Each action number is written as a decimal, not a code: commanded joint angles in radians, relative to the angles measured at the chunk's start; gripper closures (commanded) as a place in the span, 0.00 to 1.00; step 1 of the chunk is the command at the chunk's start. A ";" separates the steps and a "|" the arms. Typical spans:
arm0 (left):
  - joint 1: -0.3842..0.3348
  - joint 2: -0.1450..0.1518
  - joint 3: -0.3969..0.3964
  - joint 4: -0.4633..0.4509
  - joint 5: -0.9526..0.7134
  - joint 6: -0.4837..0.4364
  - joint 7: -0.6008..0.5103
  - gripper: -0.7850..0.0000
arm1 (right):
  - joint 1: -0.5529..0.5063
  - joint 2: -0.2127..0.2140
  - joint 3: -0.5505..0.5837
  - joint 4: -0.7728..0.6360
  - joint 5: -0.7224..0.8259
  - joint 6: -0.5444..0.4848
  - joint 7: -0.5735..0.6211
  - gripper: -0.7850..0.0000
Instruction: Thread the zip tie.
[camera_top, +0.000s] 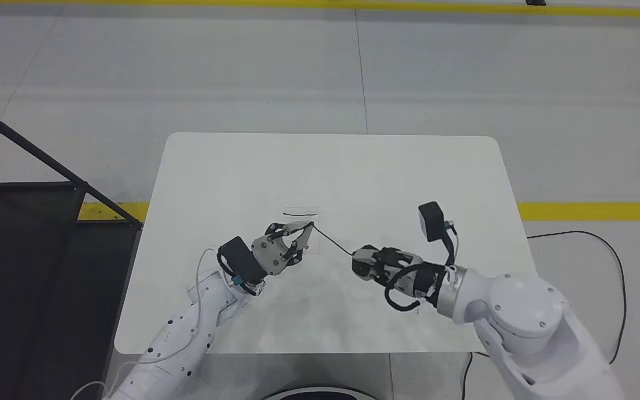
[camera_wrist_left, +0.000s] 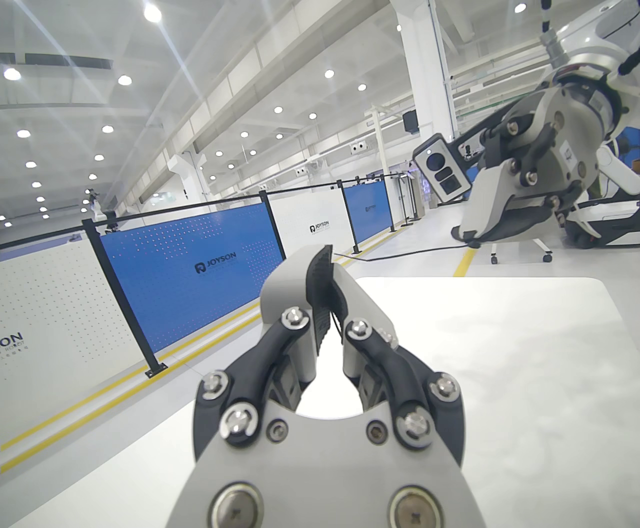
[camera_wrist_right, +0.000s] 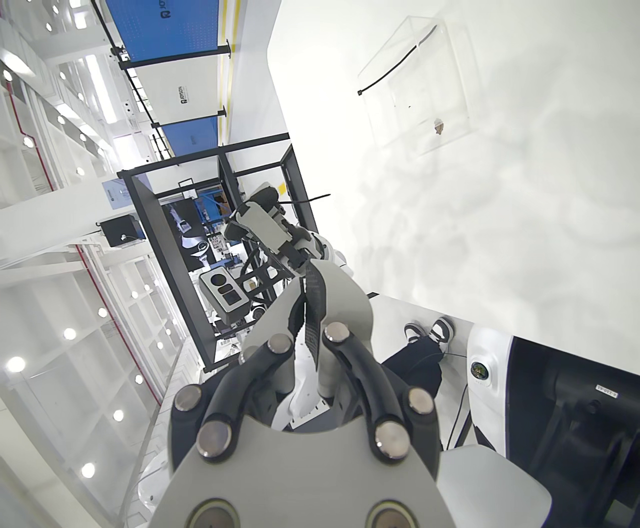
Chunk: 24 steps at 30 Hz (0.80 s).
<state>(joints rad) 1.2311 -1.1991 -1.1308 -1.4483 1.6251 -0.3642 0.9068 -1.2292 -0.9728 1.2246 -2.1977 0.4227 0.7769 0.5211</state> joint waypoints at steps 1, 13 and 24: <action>0.000 0.000 0.000 0.000 0.000 0.000 0.000 1.00 | 0.001 0.000 0.000 0.001 0.001 0.000 0.001 1.00; 0.000 0.000 0.000 0.000 0.000 0.000 0.000 1.00 | 0.004 0.000 0.002 0.006 0.009 -0.006 0.010 1.00; 0.000 0.000 0.000 0.000 0.000 0.000 0.000 1.00 | 0.029 -0.005 -0.011 0.014 0.028 0.014 0.002 1.00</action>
<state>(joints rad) 1.2311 -1.1991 -1.1308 -1.4483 1.6251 -0.3642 0.9068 -1.2032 -0.9769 1.2149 -2.1851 0.4482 0.7887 0.5227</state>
